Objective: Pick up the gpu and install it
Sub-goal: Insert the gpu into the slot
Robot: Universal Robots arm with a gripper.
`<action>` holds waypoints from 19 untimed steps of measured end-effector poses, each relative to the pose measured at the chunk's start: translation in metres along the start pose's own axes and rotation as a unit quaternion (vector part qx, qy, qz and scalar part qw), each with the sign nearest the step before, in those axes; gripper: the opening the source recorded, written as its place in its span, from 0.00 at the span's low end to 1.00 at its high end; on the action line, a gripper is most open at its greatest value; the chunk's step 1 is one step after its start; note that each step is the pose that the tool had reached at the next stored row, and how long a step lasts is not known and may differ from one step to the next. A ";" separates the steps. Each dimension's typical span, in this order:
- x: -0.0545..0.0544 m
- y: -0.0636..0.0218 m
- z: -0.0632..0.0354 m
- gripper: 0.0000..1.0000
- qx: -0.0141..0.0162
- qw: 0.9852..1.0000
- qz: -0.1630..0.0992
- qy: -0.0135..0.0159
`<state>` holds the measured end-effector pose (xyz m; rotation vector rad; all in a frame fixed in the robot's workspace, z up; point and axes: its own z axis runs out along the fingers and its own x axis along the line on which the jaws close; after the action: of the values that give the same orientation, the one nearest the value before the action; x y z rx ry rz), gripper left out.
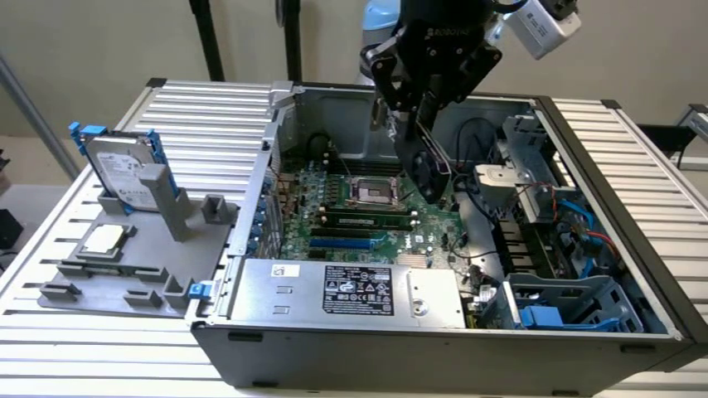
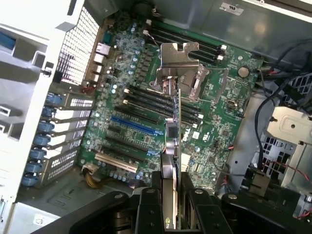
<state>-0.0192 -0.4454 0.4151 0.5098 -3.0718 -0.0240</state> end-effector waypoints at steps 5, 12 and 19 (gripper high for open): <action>0.000 -0.0001 0.0029 0.27 0.002 0.999 -0.046 -0.001; 0.000 -0.0002 0.0086 0.27 0.005 0.994 -0.109 -0.005; 0.000 -0.0003 0.0148 0.27 0.009 0.985 -0.172 -0.009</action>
<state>-0.0192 -0.4455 0.4003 1.0390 -2.9607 -0.0087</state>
